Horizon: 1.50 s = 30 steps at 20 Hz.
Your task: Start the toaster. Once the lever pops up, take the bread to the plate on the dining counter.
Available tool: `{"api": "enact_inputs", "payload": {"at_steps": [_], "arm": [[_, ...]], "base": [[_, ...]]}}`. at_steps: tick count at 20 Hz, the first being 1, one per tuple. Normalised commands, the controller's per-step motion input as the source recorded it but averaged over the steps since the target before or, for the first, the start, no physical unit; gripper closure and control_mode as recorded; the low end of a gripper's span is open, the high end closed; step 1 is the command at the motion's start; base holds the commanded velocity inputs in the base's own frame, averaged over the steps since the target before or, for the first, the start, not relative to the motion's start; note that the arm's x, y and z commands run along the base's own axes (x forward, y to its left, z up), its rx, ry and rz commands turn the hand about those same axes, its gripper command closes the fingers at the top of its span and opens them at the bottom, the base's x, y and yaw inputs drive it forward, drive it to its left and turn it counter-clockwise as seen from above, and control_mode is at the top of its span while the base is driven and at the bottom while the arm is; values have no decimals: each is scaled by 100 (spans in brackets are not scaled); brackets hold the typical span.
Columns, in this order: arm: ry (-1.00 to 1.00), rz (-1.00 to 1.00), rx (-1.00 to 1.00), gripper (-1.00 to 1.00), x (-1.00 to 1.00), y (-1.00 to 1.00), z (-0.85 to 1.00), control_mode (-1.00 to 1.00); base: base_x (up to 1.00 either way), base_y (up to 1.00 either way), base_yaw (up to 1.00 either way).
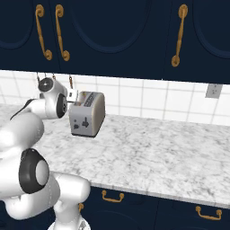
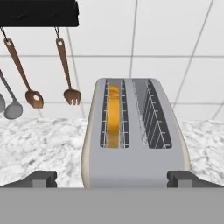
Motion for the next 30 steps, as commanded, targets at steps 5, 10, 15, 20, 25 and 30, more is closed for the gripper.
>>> {"api": "enact_inputs", "payload": {"at_steps": [5, 10, 15, 20, 25, 30], "arm": [[4, 0, 0, -100, 24, 0, -34, -100], [0, 0, 0, -100, 23, 0, -11, -100], [0, 0, 0, -100, 47, 0, -10, -100], [2, 0, 0, -100, 50, 0, -10, -100], [0, 0, -2, -100, 29, 0, -25, -100], [0, 0, -3, -100, 12, 0, -25, -100]], "base": [[0, 0, 0], [0, 0, 0], [0, 0, 0], [0, 0, 0], [0, 0, 0], [0, 0, 0]]}}
